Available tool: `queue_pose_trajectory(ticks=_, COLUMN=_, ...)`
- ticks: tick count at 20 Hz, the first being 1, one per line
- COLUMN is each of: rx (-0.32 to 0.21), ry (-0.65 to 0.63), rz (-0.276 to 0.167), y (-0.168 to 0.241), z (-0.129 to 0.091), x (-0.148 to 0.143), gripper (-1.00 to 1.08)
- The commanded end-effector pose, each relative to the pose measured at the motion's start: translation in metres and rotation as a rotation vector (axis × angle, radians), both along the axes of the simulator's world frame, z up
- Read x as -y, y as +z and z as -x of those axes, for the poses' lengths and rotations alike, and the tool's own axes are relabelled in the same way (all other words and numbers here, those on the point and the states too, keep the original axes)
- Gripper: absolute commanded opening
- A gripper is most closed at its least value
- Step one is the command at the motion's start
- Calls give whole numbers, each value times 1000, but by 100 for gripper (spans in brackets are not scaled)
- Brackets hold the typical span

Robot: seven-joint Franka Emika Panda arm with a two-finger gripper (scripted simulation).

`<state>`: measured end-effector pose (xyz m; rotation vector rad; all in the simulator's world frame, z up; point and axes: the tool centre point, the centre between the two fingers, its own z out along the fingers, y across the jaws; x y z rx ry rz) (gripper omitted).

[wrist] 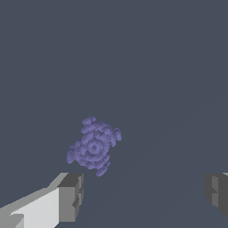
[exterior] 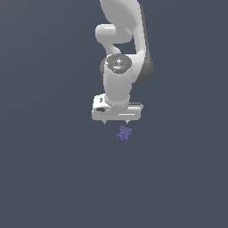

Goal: Pick up the object and move it to a goal position.

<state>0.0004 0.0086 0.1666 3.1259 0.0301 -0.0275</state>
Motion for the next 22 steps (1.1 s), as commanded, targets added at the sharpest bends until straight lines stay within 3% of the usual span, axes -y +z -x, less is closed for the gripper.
queue_pose_trajectory(ticks=1, rx=0, ry=0, rz=0, y=0, z=0, x=0, gripper=100)
queue_pose_trajectory(ticks=10, rx=-27, ry=10, rz=33, y=-1, z=4, x=18, gripper=100)
queue_pose_trajectory(ticks=22, rx=-20, ry=-39, rz=27, y=-10, z=4, x=9, gripper=100)
